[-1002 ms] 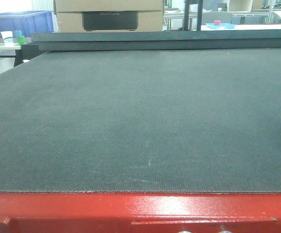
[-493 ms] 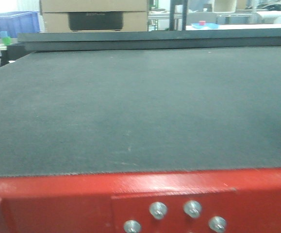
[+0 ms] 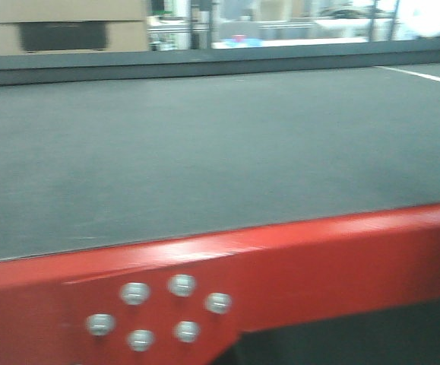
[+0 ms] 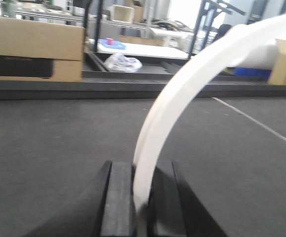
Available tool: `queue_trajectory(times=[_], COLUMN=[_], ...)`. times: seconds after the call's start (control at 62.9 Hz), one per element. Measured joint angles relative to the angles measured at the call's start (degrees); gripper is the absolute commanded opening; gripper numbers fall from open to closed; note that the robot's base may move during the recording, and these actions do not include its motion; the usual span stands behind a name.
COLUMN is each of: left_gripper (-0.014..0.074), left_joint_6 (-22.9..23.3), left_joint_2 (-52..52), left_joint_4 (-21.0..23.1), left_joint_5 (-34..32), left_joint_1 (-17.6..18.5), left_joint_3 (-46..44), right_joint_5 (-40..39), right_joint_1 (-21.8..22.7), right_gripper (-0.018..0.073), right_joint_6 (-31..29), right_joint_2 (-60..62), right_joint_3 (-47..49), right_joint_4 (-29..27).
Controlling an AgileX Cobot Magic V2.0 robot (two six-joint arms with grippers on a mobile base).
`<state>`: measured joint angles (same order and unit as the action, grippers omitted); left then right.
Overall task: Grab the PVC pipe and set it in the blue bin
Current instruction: 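Drive the base away from the table holding both clamps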
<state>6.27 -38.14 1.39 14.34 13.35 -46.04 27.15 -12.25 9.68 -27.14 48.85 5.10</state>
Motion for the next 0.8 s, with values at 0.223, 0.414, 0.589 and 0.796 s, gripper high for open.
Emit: queue_trajectory(times=[0.223,0.414,0.589,0.796], left_gripper=[-0.0111,-0.0111,-0.0111,-0.0111], left_joint_6=[0.0,0.0,0.0,0.0], left_joint_2=[0.0,0.0,0.0,0.0], left_joint_4=[0.0,0.0,0.0,0.0], left_joint_5=[0.0,0.0,0.0,0.0], left_joint_1=[0.0,0.0,0.0,0.0], left_joint_3=[0.0,0.0,0.0,0.0], right_joint_5=[0.0,0.1,0.1,0.1], right_joint_1=[0.0,0.0,0.0,0.0], right_gripper=[-0.0168,-0.0168,-0.0168,-0.0168], right_joint_6=[0.0,0.0,0.0,0.0], right_joint_2=[0.0,0.0,0.0,0.0], right_joint_3=[0.0,0.0,0.0,0.0], right_joint_4=[0.0,0.0,0.0,0.0])
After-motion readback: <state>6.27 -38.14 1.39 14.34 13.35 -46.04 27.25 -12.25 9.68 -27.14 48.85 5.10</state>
